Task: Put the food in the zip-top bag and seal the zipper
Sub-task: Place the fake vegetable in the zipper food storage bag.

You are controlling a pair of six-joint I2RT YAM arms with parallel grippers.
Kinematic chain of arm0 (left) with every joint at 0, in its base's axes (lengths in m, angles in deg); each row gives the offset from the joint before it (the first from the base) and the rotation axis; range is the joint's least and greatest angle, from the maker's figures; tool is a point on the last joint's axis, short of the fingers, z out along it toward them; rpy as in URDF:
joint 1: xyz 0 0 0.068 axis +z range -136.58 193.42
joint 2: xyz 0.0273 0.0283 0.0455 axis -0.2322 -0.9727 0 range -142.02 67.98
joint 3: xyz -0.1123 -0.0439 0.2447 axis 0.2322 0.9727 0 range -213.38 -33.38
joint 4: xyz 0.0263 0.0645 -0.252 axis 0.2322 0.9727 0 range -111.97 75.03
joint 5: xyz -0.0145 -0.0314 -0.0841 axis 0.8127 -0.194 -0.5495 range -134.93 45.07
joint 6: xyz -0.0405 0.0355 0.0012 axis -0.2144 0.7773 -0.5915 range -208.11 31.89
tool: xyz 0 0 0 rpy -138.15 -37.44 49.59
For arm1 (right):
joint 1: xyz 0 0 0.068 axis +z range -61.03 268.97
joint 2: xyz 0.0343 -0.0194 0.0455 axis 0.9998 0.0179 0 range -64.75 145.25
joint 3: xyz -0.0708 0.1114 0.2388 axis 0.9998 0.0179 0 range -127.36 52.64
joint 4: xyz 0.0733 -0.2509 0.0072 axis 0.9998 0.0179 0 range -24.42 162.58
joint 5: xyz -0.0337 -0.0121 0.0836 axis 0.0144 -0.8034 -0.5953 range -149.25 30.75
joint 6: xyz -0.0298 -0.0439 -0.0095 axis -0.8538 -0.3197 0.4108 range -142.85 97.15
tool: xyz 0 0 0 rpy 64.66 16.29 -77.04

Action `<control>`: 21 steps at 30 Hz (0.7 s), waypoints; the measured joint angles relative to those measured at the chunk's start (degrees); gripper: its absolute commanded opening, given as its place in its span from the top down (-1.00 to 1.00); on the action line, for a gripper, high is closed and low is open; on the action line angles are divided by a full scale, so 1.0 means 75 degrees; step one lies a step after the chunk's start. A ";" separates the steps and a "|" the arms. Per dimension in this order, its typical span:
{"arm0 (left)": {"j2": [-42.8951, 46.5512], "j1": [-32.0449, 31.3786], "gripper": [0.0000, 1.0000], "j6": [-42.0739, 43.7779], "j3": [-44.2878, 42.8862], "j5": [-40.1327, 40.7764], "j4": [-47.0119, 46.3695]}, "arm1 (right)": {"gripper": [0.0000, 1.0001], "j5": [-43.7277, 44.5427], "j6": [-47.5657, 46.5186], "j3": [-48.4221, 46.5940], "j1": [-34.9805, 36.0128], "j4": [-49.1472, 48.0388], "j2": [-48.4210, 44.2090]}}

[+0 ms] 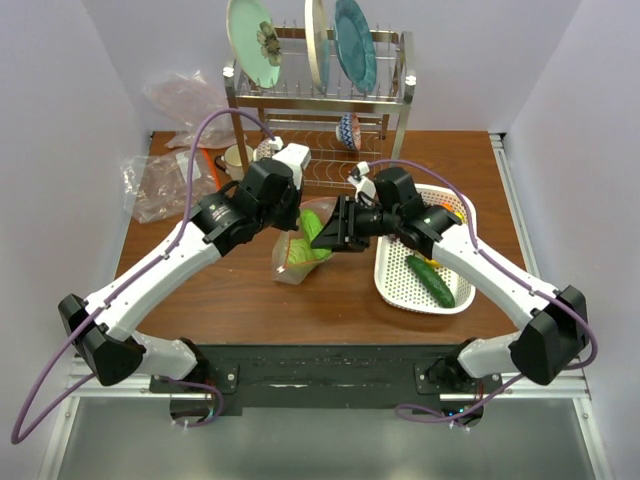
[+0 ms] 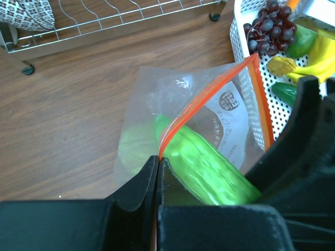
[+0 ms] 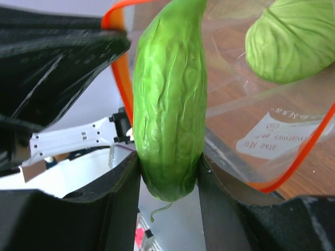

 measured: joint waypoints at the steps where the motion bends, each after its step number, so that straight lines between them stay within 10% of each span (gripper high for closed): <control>1: 0.0009 0.0000 1.00 0.0000 0.0017 -0.0020 -0.0015 | 0.14 0.0029 0.0073 -0.0003 0.0000 -0.0035 0.0055; 10: 0.0067 0.0000 1.00 -0.0003 0.0096 -0.0154 -0.0105 | -0.59 0.0644 0.0344 -0.0490 0.0000 -0.0058 0.0335; 21: 0.0067 0.0000 1.00 0.0006 0.0137 -0.0032 -0.0128 | -0.46 0.1498 -0.0195 -0.1078 0.0000 0.0577 0.0181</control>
